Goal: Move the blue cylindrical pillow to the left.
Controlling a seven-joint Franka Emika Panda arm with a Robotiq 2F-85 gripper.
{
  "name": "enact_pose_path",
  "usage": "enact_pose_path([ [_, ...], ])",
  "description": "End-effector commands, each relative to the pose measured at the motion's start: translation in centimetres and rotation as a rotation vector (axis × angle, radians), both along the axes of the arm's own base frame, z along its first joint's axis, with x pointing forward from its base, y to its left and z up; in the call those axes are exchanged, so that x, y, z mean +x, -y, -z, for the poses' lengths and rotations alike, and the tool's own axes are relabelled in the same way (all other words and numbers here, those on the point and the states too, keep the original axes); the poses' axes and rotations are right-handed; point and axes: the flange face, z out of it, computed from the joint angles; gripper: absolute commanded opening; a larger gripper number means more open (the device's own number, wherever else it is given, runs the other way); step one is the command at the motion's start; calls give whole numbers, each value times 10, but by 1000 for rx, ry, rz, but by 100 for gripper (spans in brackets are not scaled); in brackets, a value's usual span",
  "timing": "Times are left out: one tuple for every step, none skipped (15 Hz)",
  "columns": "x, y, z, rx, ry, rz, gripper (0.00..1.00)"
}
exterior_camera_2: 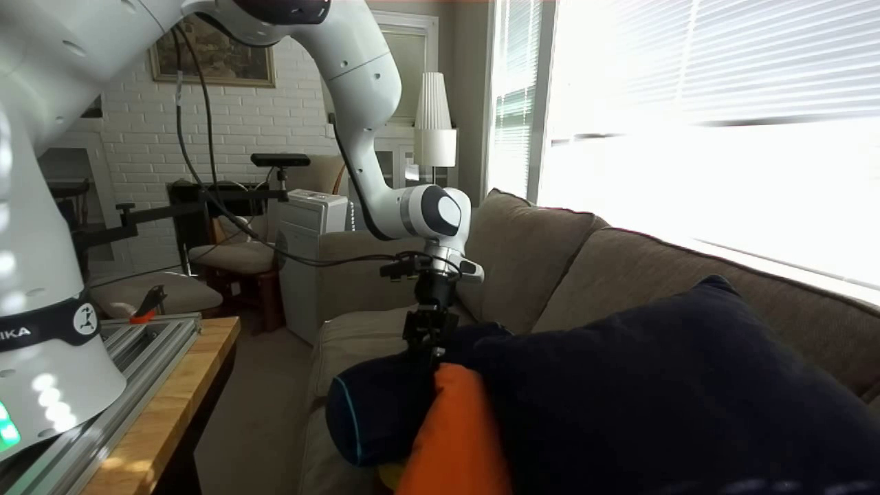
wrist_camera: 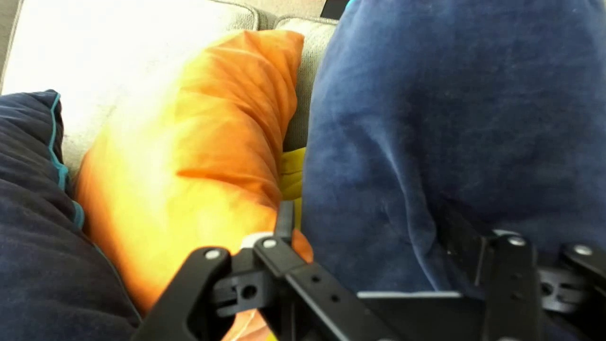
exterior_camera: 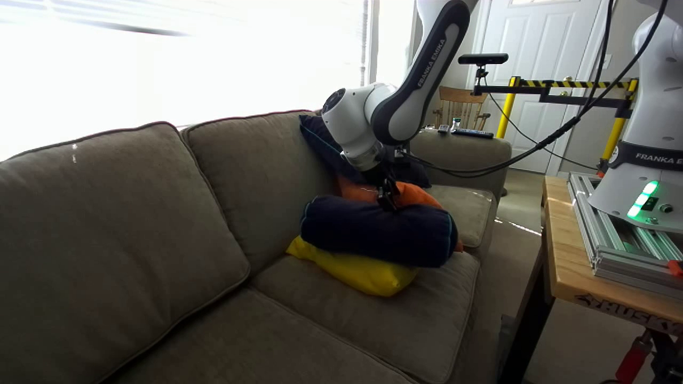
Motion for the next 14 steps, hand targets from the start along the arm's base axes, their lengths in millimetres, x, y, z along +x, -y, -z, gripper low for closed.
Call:
enact_pose_path([
  [-3, 0, -7, 20, 3, 35, 100],
  [-3, 0, -9, 17, 4, 41, 100],
  [-2, 0, -10, 20, 4, 43, 100],
  [-2, 0, -12, 18, 6, 48, 100],
  [-2, 0, -13, 21, 6, 51, 100],
  [-2, 0, -15, 22, 10, 53, 100],
  [-2, -1, -18, 24, 9, 58, 100],
  [-3, -2, -23, 28, 16, 60, 100],
  [-4, -4, -30, 32, 24, 65, 100],
  [-5, -6, -40, 37, 37, 69, 100],
  [-7, -7, -53, 42, 50, 68, 100],
  [-9, -7, -66, 42, 67, 76, 100],
  [-10, -7, -79, 47, 84, 82, 100],
  [-13, -5, -93, 43, 105, 93, 100],
])
